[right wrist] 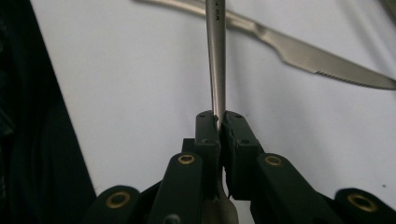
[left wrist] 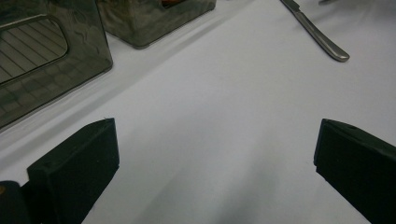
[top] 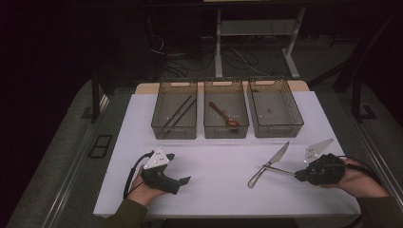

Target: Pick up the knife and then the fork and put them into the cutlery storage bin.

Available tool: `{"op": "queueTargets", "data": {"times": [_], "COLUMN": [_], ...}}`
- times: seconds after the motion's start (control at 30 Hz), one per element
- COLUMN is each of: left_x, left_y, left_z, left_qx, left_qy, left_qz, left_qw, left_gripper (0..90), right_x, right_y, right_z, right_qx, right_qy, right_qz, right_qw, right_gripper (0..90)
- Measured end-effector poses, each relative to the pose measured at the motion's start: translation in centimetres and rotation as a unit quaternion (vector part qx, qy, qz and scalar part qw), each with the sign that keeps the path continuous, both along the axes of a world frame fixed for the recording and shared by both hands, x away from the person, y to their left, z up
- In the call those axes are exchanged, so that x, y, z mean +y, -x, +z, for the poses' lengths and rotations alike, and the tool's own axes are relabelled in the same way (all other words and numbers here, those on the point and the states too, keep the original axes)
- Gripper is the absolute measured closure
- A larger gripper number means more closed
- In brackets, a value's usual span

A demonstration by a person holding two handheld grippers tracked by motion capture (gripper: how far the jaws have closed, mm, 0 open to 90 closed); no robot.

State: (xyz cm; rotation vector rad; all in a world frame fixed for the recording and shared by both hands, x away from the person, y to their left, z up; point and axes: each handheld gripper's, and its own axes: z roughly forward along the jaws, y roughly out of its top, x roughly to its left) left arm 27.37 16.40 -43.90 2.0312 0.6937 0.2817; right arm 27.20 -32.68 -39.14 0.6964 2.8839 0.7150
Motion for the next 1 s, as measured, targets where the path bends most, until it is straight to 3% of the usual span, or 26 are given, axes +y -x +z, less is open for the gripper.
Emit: {"op": "queueTargets", "data": {"times": [0.27, 0.47, 1.0], "left_x": [0.1, 0.1, 0.1], "left_y": [0.0, 0.0, 0.0], "left_z": [0.0, 0.0, 0.0], "left_qx": [0.000, 0.001, 0.002], "left_qy": [0.001, 0.002, 0.005], "left_qz": [0.001, 0.000, 0.002], "left_qw": [1.0000, 1.0000, 1.0000], "left_gripper": [0.0, 0.0, 0.0], "right_x": [-0.6, -0.9, -1.1], "right_y": [-0.6, -1.1, -3.5], "right_z": [0.4, 0.3, 1.9], "right_qx": [-0.020, -0.028, -0.058], "right_qy": [-0.041, -0.057, -0.102], "right_qz": [-0.044, -0.072, -0.155], "right_qw": [0.9980, 0.9953, 0.9809], "right_gripper": [83.7, 83.7, 83.7]}}
